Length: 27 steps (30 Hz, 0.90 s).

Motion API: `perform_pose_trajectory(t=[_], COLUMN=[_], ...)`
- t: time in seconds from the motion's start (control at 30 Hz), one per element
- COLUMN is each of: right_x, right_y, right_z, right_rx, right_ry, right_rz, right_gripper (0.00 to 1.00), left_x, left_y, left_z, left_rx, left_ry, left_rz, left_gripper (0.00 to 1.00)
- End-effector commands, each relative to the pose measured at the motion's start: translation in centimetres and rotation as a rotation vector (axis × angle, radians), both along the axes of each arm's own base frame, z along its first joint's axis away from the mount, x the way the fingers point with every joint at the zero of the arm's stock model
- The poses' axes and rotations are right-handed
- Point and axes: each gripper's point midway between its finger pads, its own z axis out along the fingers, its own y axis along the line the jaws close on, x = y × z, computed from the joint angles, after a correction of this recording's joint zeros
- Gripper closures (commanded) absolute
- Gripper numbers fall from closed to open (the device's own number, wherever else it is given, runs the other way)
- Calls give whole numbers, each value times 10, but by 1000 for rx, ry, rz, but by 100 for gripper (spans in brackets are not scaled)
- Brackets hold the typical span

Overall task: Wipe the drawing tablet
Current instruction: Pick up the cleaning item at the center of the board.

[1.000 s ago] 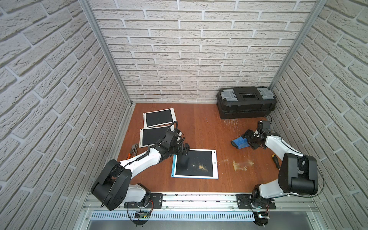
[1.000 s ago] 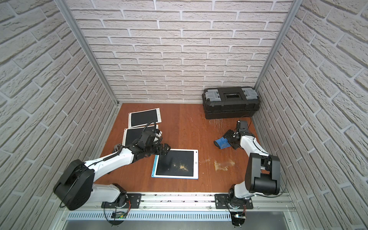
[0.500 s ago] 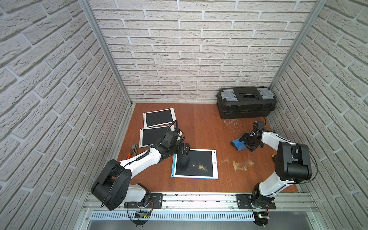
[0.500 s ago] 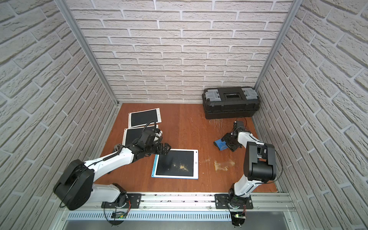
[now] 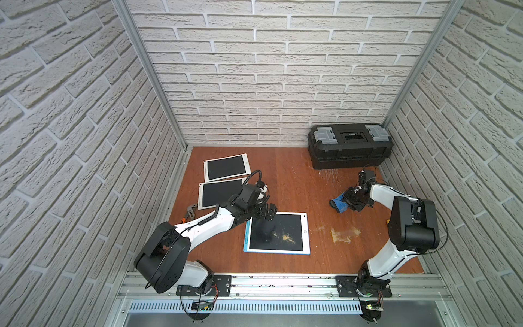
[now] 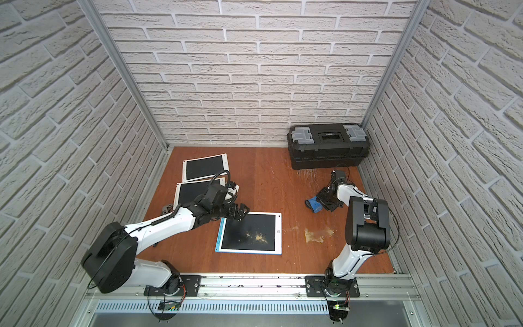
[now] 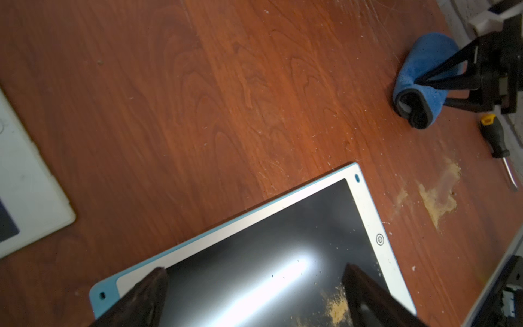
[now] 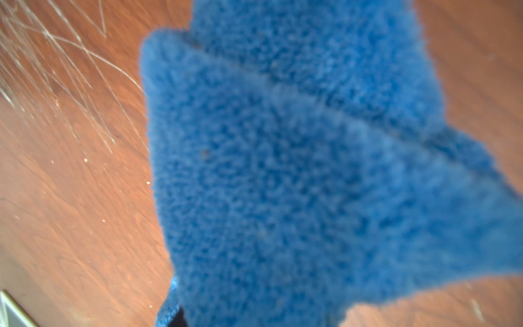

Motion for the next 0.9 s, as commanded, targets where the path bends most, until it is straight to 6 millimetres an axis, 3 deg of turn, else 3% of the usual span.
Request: perform_pose_trajectory(t=[0.0,0.1,0.2,0.33,0.57,0.63,0.7,0.77,0.87], right_x=[-10,-8,-6,-5,-19,-24,-29,-35,-48], right_y=[3,8,17,32,92,107,117,124,139], right_z=[-20,-24,-17,7,34,41,50,58,72], right_rx=[0,30,76,132,321,386,413,412,425], right_ry=[64,66,29,-63,-113,-144,-176,-193,-224], right_rz=[11,19,33,95,283,317,358,399,486], right_gripper=[83,97,97,97,97,97,97,97,97], left_x=[0,-7,-13,-25,-22,-33,-59,-75,-86], left_y=[-28,-45,-60,-74,-83,-92,-105,-106,-108], left_z=[26,33,34,35,45,51,53,56,48], left_rx=[33,63,74,156,342,338,308,263,310], left_ry=[-135,-183,-241,-353,-669,-801,-1008,-1168,-1260], left_rz=[-121,-184,-264,-394,-469,-545,-697,-759,-893], left_gripper=[2,2,2,2,2,2,2,2,2])
